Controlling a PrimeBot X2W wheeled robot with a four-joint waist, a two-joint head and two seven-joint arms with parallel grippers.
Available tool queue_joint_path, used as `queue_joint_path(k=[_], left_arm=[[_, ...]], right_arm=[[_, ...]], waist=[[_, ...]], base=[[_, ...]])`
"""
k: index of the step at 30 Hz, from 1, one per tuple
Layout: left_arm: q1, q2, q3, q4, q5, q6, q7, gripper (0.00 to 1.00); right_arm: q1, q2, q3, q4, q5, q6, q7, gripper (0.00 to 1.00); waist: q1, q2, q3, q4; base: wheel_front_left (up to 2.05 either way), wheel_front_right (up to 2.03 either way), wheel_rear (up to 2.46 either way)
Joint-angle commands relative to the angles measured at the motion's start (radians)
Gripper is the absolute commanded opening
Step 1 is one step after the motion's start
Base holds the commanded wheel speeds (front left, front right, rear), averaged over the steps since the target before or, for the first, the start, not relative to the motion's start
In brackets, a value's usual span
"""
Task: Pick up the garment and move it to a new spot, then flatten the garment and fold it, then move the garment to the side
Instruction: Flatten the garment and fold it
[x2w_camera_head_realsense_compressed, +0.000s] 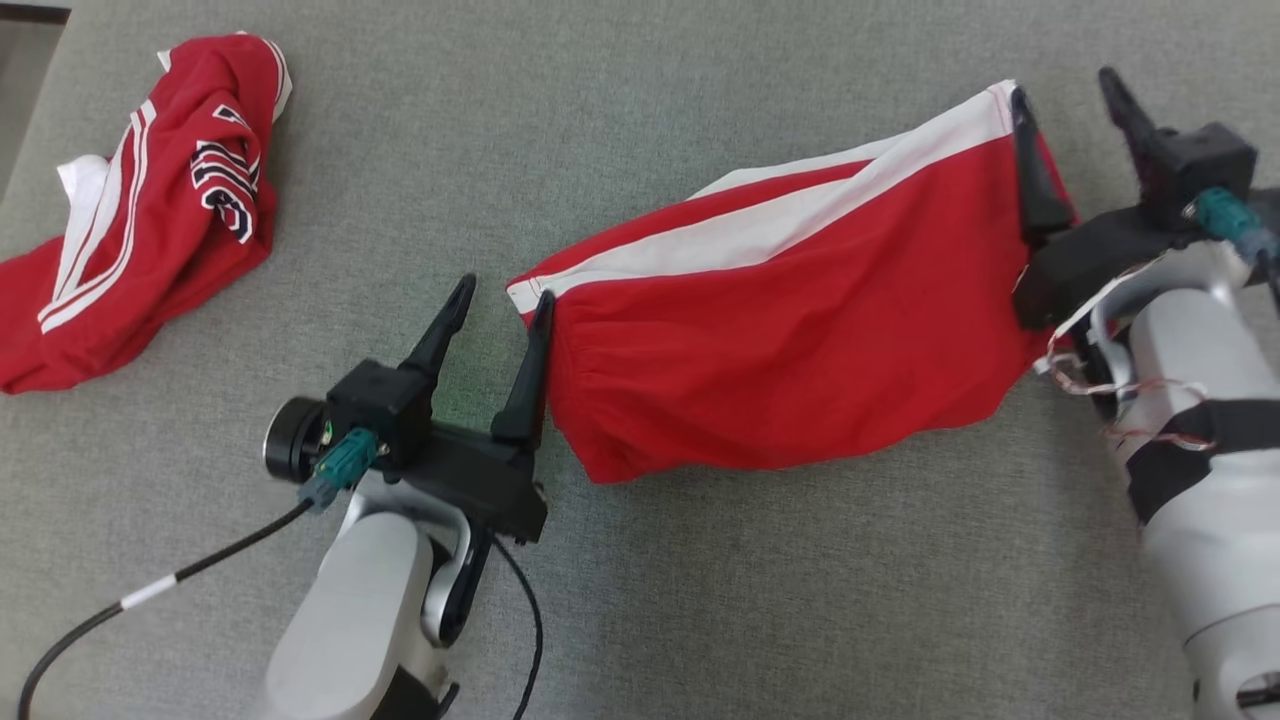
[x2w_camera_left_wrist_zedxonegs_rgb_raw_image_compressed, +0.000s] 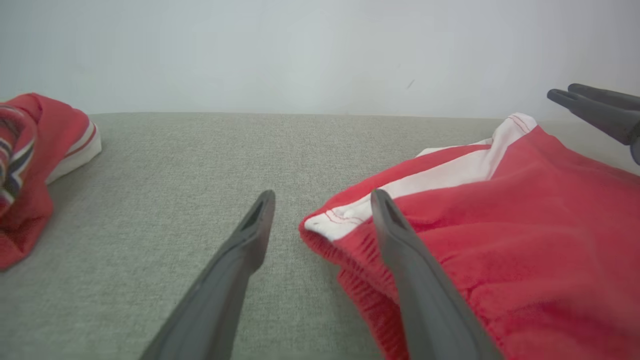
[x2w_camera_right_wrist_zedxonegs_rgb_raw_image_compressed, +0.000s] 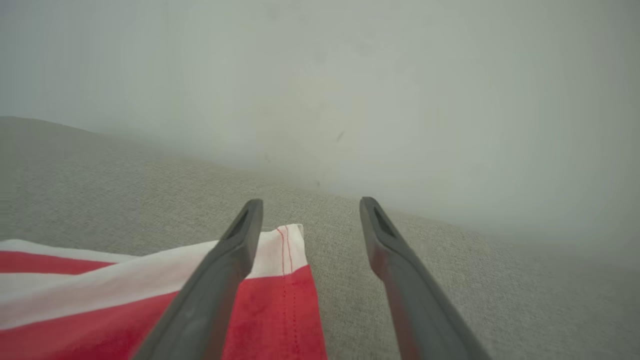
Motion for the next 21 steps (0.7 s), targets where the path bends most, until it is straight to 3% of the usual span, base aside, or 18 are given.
queue_joint_path(k=[1, 11, 21], left_arm=[[0.022, 0.000, 0.015, -0.002, 0.008, 0.002, -0.003, 1.00], [0.141, -0.001, 0.054, -0.045, 0.012, 0.002, -0.003, 1.00], [0.165, 0.000, 0.053, -0.061, 0.030, 0.002, -0.003, 1.00]], right_arm=[[0.031, 0.010, 0.005, -0.008, 0.018, -0.003, 0.000, 1.00], [0.162, -0.004, 0.027, 0.028, 0.129, -0.003, 0.000, 1.00], [0.182, 0.033, 0.122, 0.202, 0.231, -0.003, 0.013, 1.00]], waist=[[0.0000, -0.0001, -0.015, -0.008], [0.0000, -0.0001, -0.069, -0.035], [0.0000, -0.0001, -0.089, -0.032]], base=[[0.00, 0.00, 0.00], [0.00, 0.00, 0.00], [0.00, 0.00, 0.00]])
